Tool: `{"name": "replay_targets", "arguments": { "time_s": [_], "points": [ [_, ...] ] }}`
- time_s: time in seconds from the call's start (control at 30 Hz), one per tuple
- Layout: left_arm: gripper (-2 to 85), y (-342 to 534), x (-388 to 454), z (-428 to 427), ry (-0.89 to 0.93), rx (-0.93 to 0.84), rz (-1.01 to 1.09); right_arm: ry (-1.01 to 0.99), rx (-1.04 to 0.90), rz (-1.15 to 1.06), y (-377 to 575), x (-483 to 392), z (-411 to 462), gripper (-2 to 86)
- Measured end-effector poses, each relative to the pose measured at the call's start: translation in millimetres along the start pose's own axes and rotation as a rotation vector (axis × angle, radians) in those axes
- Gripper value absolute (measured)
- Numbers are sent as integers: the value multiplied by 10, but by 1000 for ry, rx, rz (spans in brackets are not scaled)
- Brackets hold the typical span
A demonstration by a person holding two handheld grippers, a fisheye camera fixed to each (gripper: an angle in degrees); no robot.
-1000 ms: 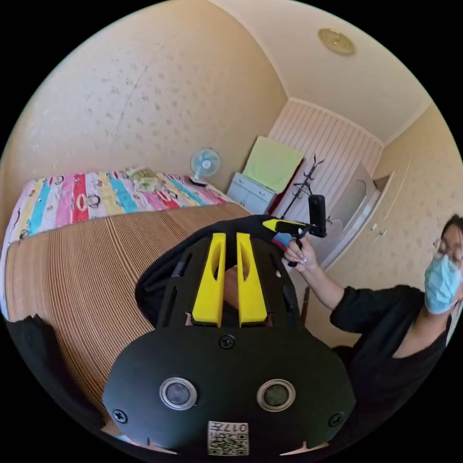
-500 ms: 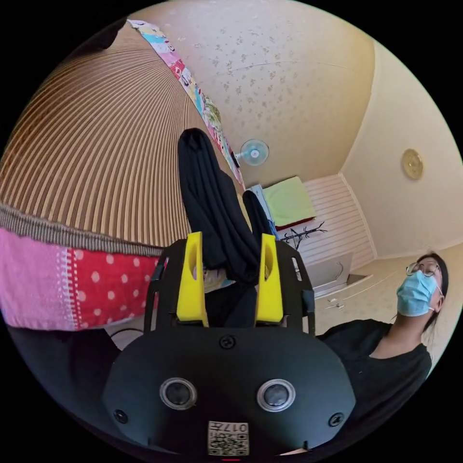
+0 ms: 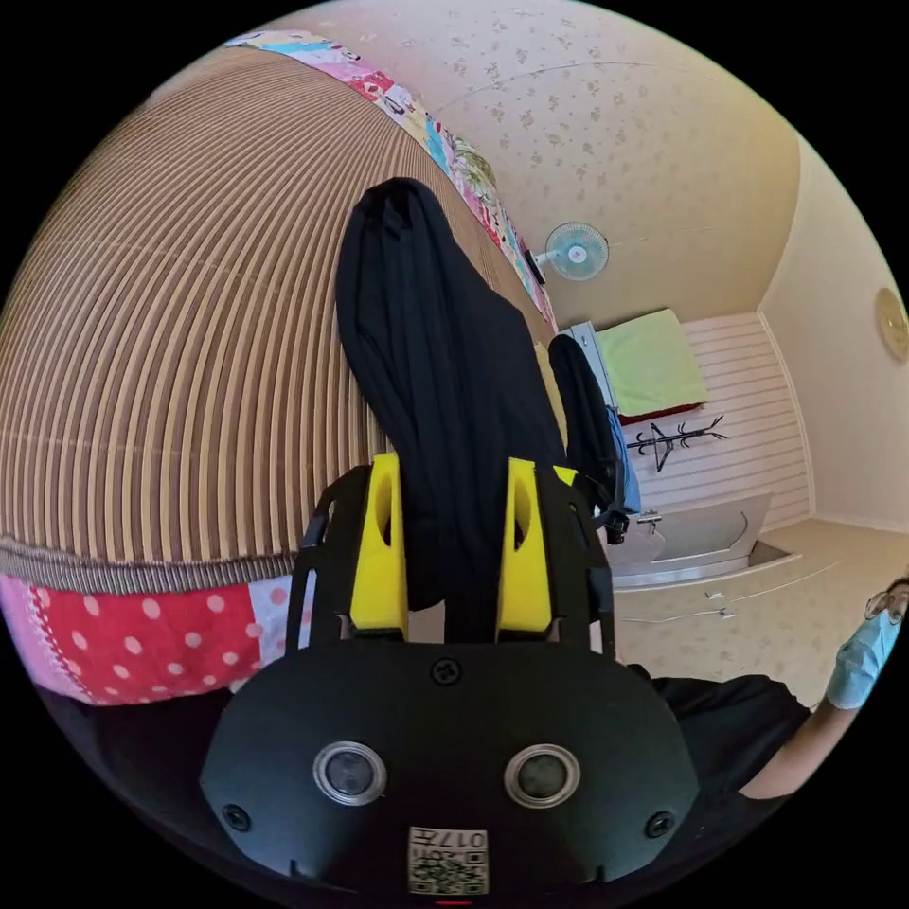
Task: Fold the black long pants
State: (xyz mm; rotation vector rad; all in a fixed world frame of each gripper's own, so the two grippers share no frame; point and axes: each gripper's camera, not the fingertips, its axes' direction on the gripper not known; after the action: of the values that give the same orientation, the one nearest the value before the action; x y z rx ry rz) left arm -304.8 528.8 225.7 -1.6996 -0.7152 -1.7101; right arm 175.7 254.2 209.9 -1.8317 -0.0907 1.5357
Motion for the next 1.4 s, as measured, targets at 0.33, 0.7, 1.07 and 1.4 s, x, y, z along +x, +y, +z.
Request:
{"name": "replay_targets", "arguments": {
  "time_s": [0.33, 0.7, 1.07, 1.4],
  "points": [
    [110, 221, 478, -3, 178, 43, 68, 20, -13, -260, 67, -908, -490, 115],
    [111, -573, 2407, 1280, 309, 64, 459, 387, 210, -559, 64, -2238, -2872, 116],
    [86, 288, 1389, 2626, 168, -312, 369, 748, 896, -41, 2247, -1299, -3879, 11],
    [80, 827, 599, 1043, -637, -13, 371, 1129, 1053, -285, 2587, -2035, -1546, 4]
  ]
}}
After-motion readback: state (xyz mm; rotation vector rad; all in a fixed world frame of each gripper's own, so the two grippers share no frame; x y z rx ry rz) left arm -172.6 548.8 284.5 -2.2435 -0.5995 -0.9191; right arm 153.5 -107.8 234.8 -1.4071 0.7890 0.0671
